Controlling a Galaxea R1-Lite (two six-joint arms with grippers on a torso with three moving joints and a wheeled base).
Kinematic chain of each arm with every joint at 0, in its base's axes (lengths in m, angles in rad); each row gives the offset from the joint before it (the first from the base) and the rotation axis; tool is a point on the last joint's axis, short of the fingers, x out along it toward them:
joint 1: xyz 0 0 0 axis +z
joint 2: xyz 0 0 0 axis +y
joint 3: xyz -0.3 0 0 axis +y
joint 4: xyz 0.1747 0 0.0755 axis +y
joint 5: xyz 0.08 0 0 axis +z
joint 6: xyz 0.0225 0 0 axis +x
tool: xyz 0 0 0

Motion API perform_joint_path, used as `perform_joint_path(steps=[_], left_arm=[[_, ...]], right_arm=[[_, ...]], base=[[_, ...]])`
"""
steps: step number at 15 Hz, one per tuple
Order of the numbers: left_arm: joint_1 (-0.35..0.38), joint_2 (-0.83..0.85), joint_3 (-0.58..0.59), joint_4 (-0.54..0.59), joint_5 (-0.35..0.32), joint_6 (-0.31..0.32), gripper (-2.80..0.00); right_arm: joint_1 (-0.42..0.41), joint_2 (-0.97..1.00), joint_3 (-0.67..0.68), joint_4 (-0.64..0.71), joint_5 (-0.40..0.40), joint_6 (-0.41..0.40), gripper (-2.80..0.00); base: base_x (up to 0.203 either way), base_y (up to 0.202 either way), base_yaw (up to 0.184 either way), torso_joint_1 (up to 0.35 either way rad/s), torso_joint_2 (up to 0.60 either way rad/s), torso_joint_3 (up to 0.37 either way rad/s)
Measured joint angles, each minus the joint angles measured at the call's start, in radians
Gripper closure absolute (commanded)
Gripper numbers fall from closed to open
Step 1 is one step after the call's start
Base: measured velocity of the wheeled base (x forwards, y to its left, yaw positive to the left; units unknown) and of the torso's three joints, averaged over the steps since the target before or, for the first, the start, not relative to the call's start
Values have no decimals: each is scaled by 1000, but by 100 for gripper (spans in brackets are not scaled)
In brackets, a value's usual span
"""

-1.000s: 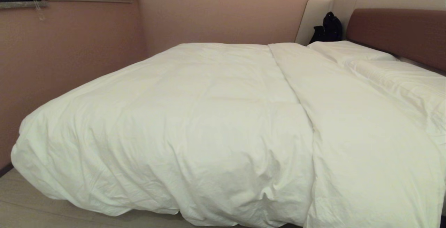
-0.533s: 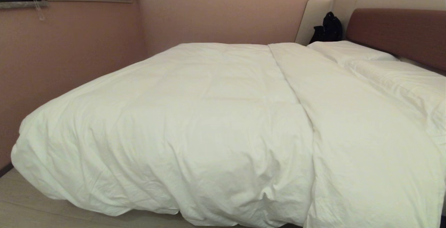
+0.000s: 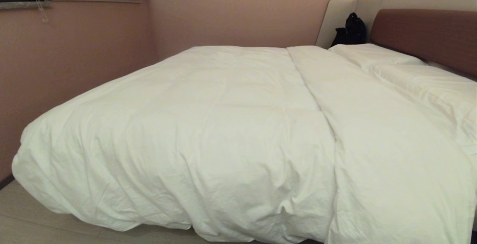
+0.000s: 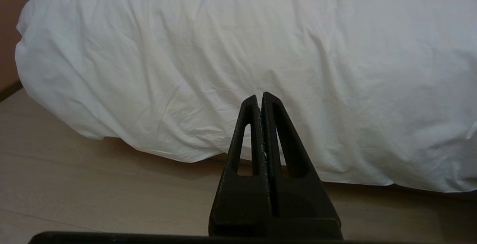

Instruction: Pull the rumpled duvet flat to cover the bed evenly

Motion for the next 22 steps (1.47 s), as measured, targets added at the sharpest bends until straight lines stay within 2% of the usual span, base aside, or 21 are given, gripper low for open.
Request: perform_joint_path(steps=[4,22], left_arm=[[0,0,-1,-1,0,-11,0],[0,0,-1,0,0,-11,0]], right_arm=[[0,0,0,0,0,0,0],[0,0,0,0,0,0,0]], base=[[0,78,5,0,3,0],[0,196,-1,2,2,2]])
